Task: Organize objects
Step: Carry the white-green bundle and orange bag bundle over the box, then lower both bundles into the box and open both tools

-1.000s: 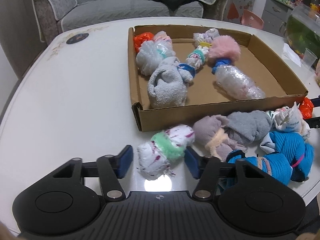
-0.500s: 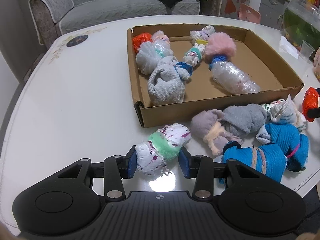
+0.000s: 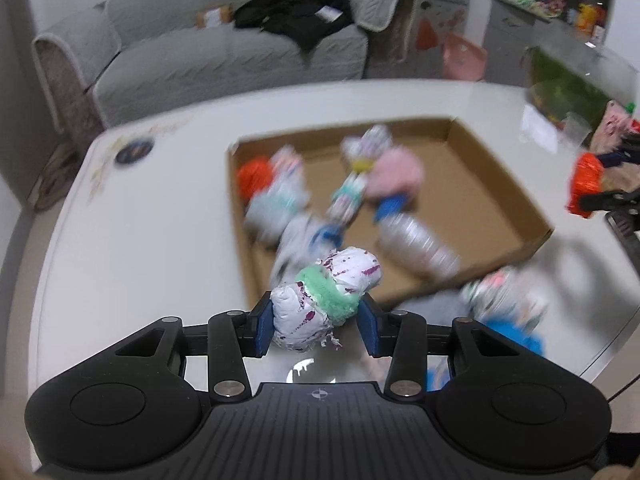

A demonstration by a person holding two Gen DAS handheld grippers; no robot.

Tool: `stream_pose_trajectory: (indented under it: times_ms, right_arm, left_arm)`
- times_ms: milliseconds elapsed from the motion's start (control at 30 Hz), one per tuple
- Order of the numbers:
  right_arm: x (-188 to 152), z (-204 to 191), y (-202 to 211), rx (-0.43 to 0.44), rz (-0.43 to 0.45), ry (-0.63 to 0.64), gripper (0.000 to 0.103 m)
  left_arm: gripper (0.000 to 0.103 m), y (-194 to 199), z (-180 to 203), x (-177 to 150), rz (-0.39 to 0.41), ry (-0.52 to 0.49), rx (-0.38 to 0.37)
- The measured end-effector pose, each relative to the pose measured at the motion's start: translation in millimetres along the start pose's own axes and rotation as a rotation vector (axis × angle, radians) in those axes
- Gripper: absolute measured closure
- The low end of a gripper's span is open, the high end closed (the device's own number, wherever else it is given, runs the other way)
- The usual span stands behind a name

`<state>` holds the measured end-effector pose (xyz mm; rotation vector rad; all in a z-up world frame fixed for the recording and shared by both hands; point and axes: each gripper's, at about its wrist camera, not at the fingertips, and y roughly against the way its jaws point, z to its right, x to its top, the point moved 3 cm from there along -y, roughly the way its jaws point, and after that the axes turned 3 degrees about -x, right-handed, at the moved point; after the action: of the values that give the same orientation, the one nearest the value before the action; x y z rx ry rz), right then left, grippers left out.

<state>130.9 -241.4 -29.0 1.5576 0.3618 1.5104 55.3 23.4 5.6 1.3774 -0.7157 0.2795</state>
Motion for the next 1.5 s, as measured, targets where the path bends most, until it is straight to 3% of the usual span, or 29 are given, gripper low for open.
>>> stream_pose_trajectory:
  times_ms: [267,533,600,700,900,1200,1500]
  right_arm:
    - [65,13,-11,-0.006,0.062,0.095,0.043]
    - [89,31,-54,-0.027,0.018,0.123,0.043]
    - [89,36,-66,-0.029,-0.004,0.125,0.043]
    - [90,39,-84,-0.021,-0.028,0.129,0.043]
    - [96,32,-118,0.030,-0.057,0.180,0.043]
    - [103,18,-171,0.116,-0.145,0.188,0.042]
    - [99,20,-185,0.118,-0.233,0.155,0.039]
  left_arm:
    - [0.054,-24,59,80,0.018,-0.072,-0.112]
    - [0.054,-124,105,106,-0.078,0.009,-0.276]
    - [0.054,-152,103,107,-0.094,0.033,-0.267]
    - [0.054,-188,89,110,-0.104,0.033,-0.180]
    - [0.054,-209,54,117,-0.101,-0.017,-0.050]
    - [0.053,-212,39,121,-0.137,-0.002,-0.057]
    - [0.054,-215,40,127,-0.175,-0.014,-0.047]
